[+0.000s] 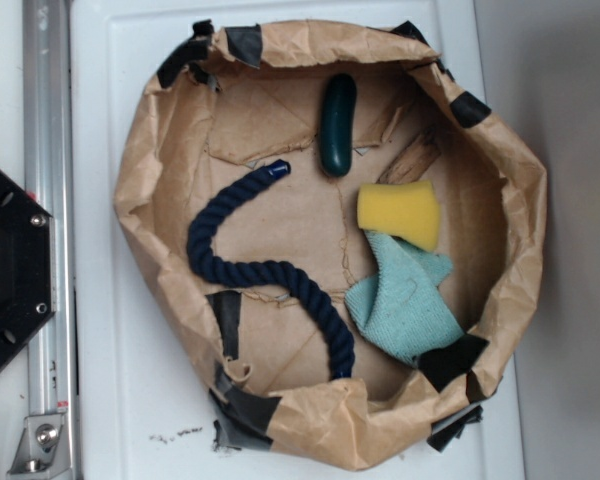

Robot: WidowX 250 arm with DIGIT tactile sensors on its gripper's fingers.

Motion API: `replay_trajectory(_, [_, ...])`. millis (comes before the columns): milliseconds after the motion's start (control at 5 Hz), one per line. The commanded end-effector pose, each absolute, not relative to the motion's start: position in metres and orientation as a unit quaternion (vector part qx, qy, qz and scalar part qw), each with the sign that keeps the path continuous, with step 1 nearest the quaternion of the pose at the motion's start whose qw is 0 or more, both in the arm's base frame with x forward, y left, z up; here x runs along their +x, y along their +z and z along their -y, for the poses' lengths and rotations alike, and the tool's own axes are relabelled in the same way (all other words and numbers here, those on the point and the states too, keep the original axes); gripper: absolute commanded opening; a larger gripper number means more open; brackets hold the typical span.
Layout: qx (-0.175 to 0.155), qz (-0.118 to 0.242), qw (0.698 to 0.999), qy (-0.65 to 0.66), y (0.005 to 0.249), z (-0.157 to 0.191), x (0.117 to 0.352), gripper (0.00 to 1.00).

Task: Grab the blue cloth.

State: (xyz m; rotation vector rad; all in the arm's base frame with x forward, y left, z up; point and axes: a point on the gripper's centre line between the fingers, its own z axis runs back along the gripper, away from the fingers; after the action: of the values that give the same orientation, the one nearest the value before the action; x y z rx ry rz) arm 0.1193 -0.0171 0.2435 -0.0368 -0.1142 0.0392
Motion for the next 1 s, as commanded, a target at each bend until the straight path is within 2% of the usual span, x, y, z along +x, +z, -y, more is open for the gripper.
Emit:
replay_trajectory(0, [-0.018,0.057,0.998,0.02,0.244,0.017,0.119,1.0])
replay_trajectory(200, [0.008,0.093,0.995,0.041,0.209,0.014,0.164,1.0])
replay_trajectory(400, [0.025,0.155,0.986,0.049,0.187,0.016,0.205,1.0])
replay_trajectory(600, [0.049,0.191,0.98,-0.026,0.148,0.025,0.253,1.0])
replay_trajectory(800, [0.054,0.183,0.978,-0.083,0.121,0.029,0.293,1.0])
